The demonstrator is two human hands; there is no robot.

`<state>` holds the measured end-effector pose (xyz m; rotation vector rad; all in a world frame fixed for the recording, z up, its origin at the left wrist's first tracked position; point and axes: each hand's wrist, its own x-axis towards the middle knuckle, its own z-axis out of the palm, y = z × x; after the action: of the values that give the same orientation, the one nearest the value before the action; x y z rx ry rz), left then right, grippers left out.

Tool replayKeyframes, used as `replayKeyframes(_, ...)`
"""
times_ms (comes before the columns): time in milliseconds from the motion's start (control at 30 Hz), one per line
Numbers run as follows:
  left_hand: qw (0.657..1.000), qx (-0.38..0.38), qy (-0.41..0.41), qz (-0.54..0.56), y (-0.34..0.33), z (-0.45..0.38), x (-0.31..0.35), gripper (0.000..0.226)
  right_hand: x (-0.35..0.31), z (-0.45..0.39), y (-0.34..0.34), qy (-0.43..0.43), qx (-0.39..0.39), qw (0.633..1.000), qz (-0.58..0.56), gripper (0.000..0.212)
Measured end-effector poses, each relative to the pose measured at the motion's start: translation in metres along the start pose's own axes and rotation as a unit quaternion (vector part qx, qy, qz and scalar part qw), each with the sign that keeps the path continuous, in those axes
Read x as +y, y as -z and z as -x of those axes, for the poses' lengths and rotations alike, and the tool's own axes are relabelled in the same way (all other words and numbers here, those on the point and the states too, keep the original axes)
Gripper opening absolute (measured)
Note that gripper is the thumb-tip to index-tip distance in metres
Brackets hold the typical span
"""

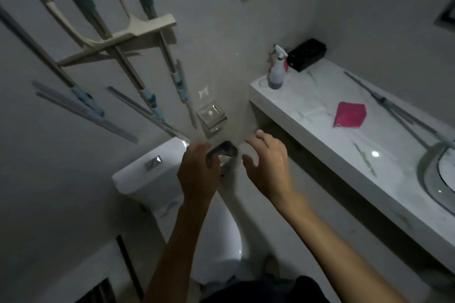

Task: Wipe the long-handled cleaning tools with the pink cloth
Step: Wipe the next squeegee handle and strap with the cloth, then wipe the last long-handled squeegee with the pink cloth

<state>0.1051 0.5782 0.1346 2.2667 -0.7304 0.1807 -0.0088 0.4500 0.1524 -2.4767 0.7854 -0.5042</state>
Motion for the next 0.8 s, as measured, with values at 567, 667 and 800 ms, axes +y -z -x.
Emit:
replayKeyframes(567,0.980,-0.176,-0.084,0.045,-0.151,0.006,0.142,0.028,0.184,0.030,0.074,-0.207,0.058,0.976,0.045,0.053)
replayKeyframes(667,0.974,-0.189,-0.116,0.046,-0.181,-0.009,0.158,0.030,0.209,0.016,0.082,-0.228,0.072,0.969,0.057,0.050)
replayKeyframes(800,0.962,-0.232,-0.133,0.058,-0.227,-0.044,0.175,0.027,0.244,-0.017,0.089,-0.293,0.088,0.950,0.061,0.052)
